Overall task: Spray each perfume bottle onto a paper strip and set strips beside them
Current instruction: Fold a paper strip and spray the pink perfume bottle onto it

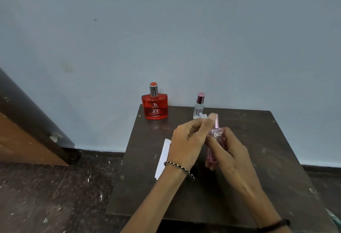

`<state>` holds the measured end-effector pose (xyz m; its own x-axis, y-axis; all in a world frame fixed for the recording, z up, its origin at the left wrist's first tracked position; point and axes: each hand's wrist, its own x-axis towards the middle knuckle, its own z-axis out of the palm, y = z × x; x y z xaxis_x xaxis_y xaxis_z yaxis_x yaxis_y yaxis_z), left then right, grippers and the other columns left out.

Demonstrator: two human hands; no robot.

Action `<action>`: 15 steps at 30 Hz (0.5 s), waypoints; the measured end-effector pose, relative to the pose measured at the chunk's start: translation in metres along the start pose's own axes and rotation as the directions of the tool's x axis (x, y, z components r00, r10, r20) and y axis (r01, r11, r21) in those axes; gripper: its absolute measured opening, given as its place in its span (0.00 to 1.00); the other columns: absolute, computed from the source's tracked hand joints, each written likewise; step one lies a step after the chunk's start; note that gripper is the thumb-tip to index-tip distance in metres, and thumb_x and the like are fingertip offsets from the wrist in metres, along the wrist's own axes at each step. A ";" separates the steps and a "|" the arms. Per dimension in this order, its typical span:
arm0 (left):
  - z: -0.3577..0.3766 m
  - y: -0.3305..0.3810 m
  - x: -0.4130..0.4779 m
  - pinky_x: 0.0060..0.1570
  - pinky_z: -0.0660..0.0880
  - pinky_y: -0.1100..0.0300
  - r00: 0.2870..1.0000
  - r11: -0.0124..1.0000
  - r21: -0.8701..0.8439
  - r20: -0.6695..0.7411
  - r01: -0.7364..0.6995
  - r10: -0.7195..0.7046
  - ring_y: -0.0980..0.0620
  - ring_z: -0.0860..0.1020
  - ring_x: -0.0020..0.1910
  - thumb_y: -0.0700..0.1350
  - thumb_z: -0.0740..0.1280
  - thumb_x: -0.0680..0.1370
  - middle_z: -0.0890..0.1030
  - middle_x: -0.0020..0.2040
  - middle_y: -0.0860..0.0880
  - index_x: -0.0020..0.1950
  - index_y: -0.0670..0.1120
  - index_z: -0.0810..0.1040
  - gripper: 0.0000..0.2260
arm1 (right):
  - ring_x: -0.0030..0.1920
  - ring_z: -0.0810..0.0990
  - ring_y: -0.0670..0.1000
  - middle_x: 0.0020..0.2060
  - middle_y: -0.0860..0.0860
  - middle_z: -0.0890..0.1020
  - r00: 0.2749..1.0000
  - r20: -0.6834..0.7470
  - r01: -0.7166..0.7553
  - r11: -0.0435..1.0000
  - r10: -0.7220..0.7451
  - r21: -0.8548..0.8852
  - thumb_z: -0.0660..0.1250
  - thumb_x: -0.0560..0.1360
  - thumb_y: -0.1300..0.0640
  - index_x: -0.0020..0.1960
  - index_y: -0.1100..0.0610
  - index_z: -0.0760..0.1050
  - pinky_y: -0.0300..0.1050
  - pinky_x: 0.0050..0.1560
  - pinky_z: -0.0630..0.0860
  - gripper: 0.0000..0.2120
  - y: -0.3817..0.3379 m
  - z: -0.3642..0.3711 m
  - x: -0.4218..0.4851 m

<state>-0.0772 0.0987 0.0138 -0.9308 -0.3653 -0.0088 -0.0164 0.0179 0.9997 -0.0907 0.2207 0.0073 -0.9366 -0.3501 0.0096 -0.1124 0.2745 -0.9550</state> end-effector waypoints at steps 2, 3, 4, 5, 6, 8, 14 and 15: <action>0.001 0.001 0.000 0.47 0.79 0.62 1.000 1.000 -0.009 0.028 -0.004 0.004 0.55 0.84 0.44 0.56 0.69 0.76 0.85 0.40 0.52 0.48 0.48 0.86 0.13 | 0.30 0.84 0.48 0.36 0.50 0.84 1.000 0.014 -0.019 0.999 0.019 0.030 0.61 0.66 0.31 0.52 0.51 0.74 0.36 0.29 0.78 0.27 -0.001 -0.002 0.000; 0.001 0.002 0.000 0.46 0.79 0.63 0.999 1.000 -0.022 0.039 0.002 -0.002 0.56 0.83 0.44 0.55 0.69 0.76 0.86 0.41 0.52 0.49 0.49 0.86 0.11 | 0.31 0.84 0.48 0.37 0.51 0.84 0.999 0.015 -0.031 0.999 0.030 0.037 0.62 0.65 0.30 0.53 0.50 0.74 0.36 0.29 0.77 0.27 -0.001 -0.003 0.000; 0.001 0.003 0.001 0.46 0.79 0.65 0.999 0.999 -0.033 0.047 0.008 -0.006 0.56 0.84 0.45 0.53 0.70 0.77 0.86 0.43 0.51 0.50 0.49 0.86 0.10 | 0.32 0.84 0.48 0.38 0.51 0.84 0.999 0.016 -0.042 0.998 0.042 0.043 0.63 0.64 0.30 0.53 0.50 0.75 0.36 0.30 0.77 0.28 -0.001 -0.004 0.001; 0.000 0.003 0.001 0.46 0.79 0.66 0.999 0.999 -0.041 0.052 0.013 -0.010 0.55 0.84 0.47 0.52 0.70 0.77 0.86 0.45 0.50 0.50 0.48 0.86 0.10 | 0.33 0.84 0.48 0.40 0.51 0.84 0.999 0.020 -0.052 0.997 0.051 0.050 0.64 0.64 0.31 0.54 0.50 0.75 0.36 0.31 0.77 0.28 -0.001 -0.005 0.002; -0.001 0.003 0.002 0.46 0.79 0.66 0.998 0.998 -0.053 0.054 0.017 -0.015 0.54 0.84 0.48 0.51 0.70 0.77 0.87 0.46 0.49 0.51 0.47 0.86 0.10 | 0.33 0.84 0.49 0.41 0.51 0.84 0.998 0.026 -0.055 0.997 0.054 0.055 0.66 0.65 0.32 0.54 0.49 0.76 0.37 0.32 0.78 0.27 -0.001 -0.006 0.003; -0.004 0.005 0.004 0.47 0.80 0.63 0.998 0.994 -0.103 0.054 0.035 -0.030 0.50 0.84 0.48 0.50 0.70 0.77 0.87 0.47 0.46 0.50 0.44 0.86 0.11 | 0.30 0.84 0.50 0.39 0.51 0.85 0.998 0.049 -0.048 0.997 0.046 0.055 0.69 0.66 0.35 0.54 0.48 0.76 0.37 0.31 0.78 0.23 -0.002 -0.007 0.004; -0.011 0.007 0.012 0.48 0.81 0.59 0.991 0.954 -0.285 -0.055 0.098 -0.118 0.53 0.85 0.49 0.52 0.70 0.76 0.88 0.46 0.48 0.45 0.48 0.87 0.10 | 0.25 0.81 0.51 0.33 0.52 0.85 0.990 0.125 -0.072 0.994 0.062 0.078 0.74 0.69 0.41 0.44 0.40 0.76 0.38 0.28 0.78 0.09 -0.003 -0.009 0.003; -0.012 0.006 0.013 0.52 0.81 0.56 0.988 0.950 -0.292 -0.071 0.108 -0.134 0.52 0.85 0.51 0.53 0.70 0.76 0.88 0.46 0.49 0.44 0.50 0.88 0.10 | 0.26 0.81 0.52 0.33 0.54 0.84 0.988 0.140 -0.089 0.989 0.072 0.116 0.74 0.68 0.41 0.43 0.41 0.77 0.40 0.28 0.78 0.09 -0.005 -0.011 0.003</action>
<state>-0.0854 0.0828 0.0196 -0.8919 -0.4296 -0.1414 -0.0096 -0.2945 0.9556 -0.0969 0.2285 0.0151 -0.8868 -0.4510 -0.1011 0.0108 0.1985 -0.9800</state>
